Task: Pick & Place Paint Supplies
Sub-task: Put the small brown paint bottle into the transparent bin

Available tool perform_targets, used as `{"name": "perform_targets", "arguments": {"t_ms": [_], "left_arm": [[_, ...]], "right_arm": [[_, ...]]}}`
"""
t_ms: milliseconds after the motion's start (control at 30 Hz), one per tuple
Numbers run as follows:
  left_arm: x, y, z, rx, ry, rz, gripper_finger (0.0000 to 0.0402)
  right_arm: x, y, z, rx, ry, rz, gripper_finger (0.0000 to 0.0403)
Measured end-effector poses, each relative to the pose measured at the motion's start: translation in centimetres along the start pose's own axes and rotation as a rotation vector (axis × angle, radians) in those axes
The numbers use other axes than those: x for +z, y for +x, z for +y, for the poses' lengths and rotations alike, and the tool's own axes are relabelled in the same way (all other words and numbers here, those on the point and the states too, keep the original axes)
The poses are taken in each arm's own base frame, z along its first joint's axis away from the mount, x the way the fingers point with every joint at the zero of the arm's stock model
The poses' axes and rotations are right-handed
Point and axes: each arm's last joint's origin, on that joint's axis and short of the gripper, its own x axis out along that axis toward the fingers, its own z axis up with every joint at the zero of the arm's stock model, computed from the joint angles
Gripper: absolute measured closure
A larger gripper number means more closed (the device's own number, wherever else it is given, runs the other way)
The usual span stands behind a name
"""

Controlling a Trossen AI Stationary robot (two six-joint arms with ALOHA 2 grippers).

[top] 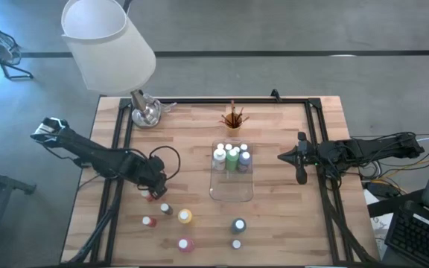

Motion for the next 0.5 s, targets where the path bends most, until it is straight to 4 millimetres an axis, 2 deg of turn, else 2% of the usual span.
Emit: {"name": "perform_targets", "arguments": {"t_ms": [500], "left_arm": [[0.02,-0.21,0.00,0.004,0.005,0.006,0.0204]], "right_arm": [[0.01,-0.01,0.00,0.000,0.001,-0.001,0.0394]]}}
